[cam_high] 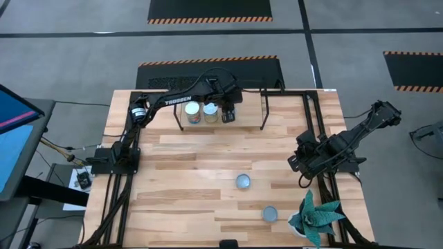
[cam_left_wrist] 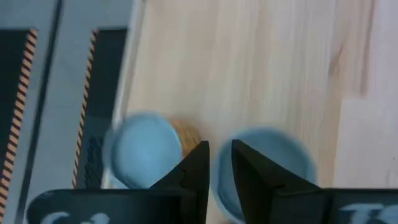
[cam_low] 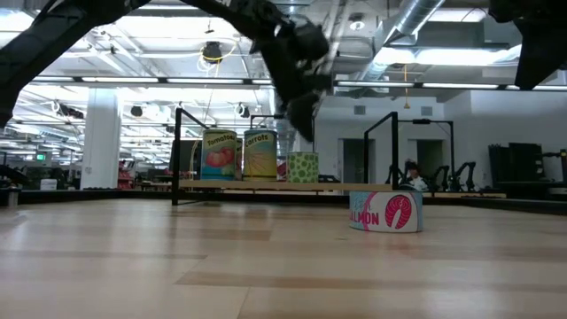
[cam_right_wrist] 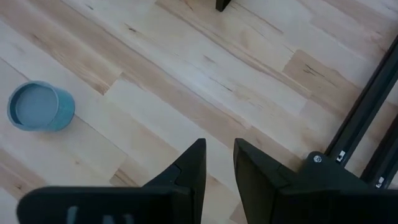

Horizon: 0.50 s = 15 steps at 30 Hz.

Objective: Pick and place cans onto a shelf
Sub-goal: Put the canned peas on the shelf, then put the canned salmon on the shelf

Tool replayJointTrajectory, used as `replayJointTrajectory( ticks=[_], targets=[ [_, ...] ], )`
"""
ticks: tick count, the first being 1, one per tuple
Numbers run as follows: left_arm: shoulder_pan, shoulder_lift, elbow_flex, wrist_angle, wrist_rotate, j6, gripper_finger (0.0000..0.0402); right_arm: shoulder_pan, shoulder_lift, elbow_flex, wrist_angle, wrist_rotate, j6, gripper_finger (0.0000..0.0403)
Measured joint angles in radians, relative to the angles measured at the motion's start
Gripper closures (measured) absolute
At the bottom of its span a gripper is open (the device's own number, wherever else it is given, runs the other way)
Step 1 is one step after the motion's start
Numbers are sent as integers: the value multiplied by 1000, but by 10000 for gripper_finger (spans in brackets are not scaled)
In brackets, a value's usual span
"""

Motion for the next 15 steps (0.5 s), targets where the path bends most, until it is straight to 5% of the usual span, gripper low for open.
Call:
replayJointTrajectory(
  ticks=[6,15],
  targets=[
    [-61,-7,150,-20,18,-72,343,1,0,0,1,-9,0,295],
    [-227,-8,333,-401,294,-330,342,-1,0,0,45,-2,-151,295]
  ],
)
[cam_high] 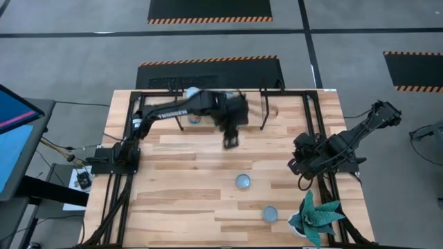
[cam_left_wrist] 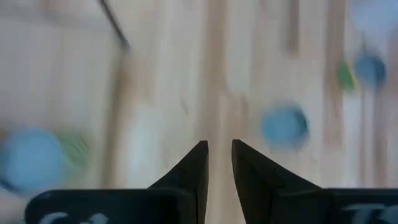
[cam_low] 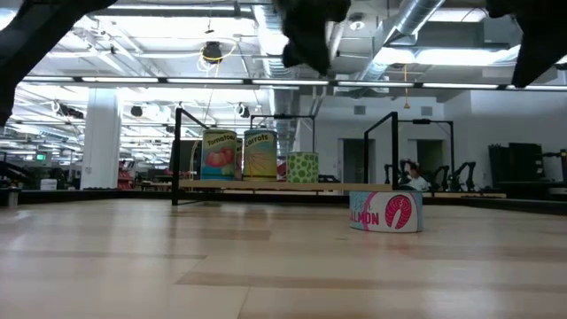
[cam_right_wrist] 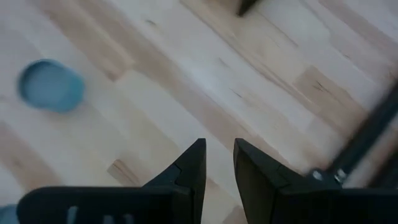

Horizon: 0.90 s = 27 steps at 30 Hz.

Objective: Pick and place cans onto a shelf
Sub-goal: Put the canned salmon on the shelf

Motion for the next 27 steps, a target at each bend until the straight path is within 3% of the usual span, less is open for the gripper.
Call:
replayJointTrajectory(
  ticks=[4,6,9,17,20,23,27],
  targets=[
    [-95,1,-2,-223,-84,46,342,-28,0,0,121,0,-139,295],
    [-136,2,-21,-259,-158,46,342,-52,1,0,194,-1,-222,295],
    [-178,2,-59,-315,-185,2,342,-106,2,0,312,-24,-315,295],
    [-280,-18,-67,-329,-212,-42,342,-275,96,0,497,-185,-334,295],
    [-314,-18,-67,-329,-261,-62,342,-302,158,0,511,-200,-355,295],
    [-346,-19,-76,-325,-297,-80,342,-311,226,0,519,-289,-399,295],
    [-392,-25,-177,-288,-409,-192,342,-310,317,0,541,-388,-445,295]
  ],
)
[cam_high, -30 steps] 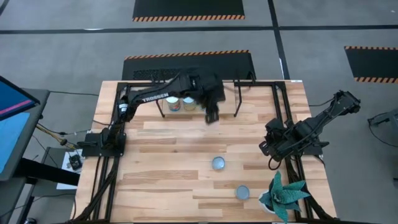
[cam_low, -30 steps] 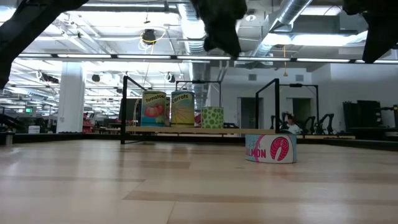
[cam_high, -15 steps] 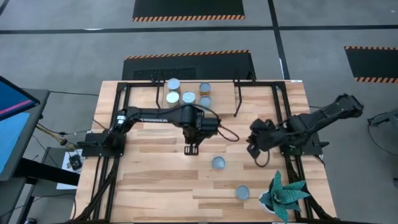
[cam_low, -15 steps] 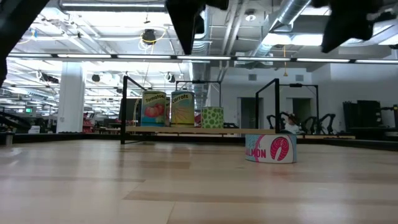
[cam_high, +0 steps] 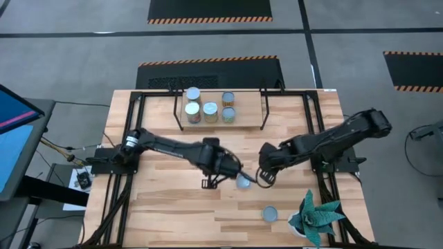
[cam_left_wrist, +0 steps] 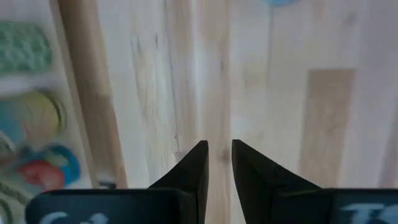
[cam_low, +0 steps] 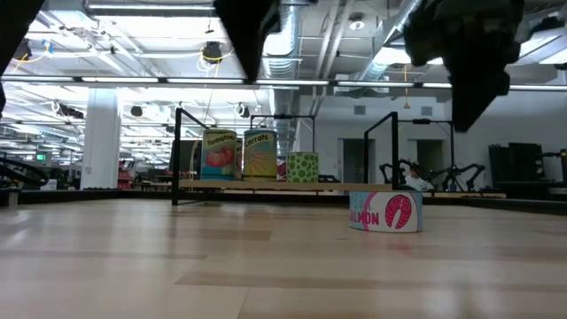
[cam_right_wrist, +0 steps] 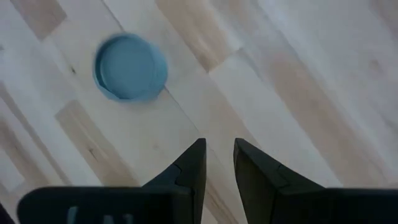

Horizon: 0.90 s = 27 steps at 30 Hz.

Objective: Pick and place cans onto a shelf
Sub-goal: Put the canned salmon on the shelf

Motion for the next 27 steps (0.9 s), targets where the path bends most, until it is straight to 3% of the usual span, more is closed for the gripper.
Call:
replayJointTrajectory(
  ticks=[6,12,16,22,27],
  targets=[
    [-76,-18,-287,60,17,-82,342,-1,97,0,102,-30,-26,295],
    [-137,-224,-620,314,88,-185,342,-3,132,0,220,-31,-56,295],
    [-146,-448,-833,531,30,-175,342,-28,131,0,287,-30,-66,295],
    [-70,-758,-1153,906,-181,-73,343,-81,143,1,349,-28,-161,295],
    [-6,-892,-1315,1132,-199,31,343,-95,149,1,351,-26,-183,295]
  ],
)
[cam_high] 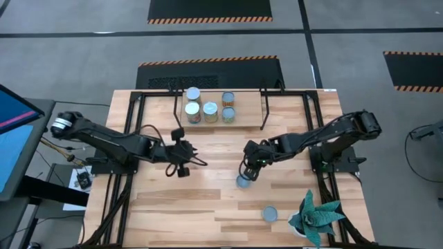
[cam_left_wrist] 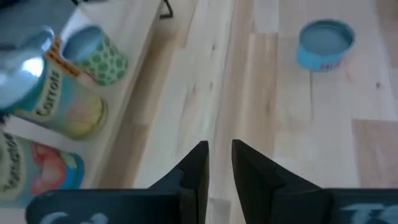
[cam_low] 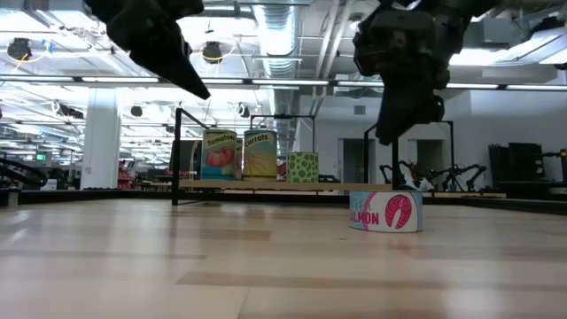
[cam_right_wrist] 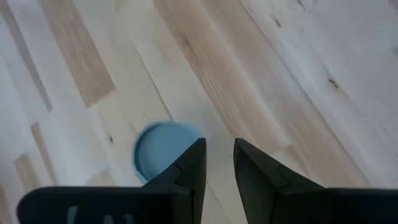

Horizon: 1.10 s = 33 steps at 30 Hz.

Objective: Pick and place cans onto a shelf
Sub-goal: Put the canned salmon on the shelf

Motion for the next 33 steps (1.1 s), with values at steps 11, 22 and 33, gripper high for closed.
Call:
replayJointTrajectory(
  ticks=[11,22,33],
  targets=[
    [-24,-13,-80,55,81,54,343,8,30,0,25,7,101,295],
    [-172,-13,-134,126,29,-25,343,69,179,0,65,-55,114,295],
    [-190,-13,-134,148,22,-42,343,69,199,1,127,-54,118,295]
  ],
)
